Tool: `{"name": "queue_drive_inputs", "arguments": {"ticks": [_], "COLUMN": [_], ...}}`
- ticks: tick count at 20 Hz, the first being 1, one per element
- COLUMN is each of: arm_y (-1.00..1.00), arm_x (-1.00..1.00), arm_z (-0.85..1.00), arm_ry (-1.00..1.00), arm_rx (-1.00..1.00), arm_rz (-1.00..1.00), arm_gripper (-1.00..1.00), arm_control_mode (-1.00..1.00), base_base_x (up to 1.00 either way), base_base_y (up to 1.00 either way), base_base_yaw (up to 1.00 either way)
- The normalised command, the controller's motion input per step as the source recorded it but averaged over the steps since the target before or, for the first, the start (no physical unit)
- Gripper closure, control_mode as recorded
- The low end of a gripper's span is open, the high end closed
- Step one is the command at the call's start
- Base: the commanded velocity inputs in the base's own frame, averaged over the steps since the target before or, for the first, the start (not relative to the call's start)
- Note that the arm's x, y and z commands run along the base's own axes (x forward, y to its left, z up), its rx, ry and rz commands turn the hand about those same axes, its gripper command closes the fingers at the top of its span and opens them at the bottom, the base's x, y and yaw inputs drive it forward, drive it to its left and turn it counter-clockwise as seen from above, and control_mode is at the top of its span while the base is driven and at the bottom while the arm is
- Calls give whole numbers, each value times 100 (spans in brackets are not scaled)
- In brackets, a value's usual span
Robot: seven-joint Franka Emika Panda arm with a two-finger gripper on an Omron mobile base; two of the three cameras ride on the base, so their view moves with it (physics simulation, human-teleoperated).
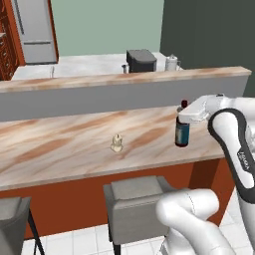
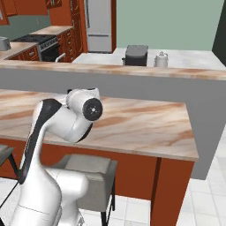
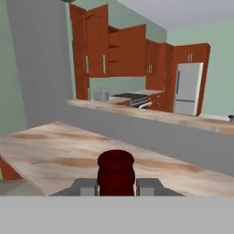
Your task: Get the candle and the beer from the cabinet and move them to the dining counter.
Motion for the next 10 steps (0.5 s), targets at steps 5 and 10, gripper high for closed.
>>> {"name": "queue_drive_inputs", "arguments": {"ticks": [5, 10], "arm_y": [17, 0], "arm_x": [99, 91], "arm_z": [-45, -22], "arm_ry": [6, 7], "arm_rx": [-5, 3], "arm_rz": [40, 33], "arm_gripper": [100, 100], "arm_control_mode": [-100, -100], "base_base_x": [0, 0], "base_base_y": [0, 0], "base_base_yaw": [0, 0]}}
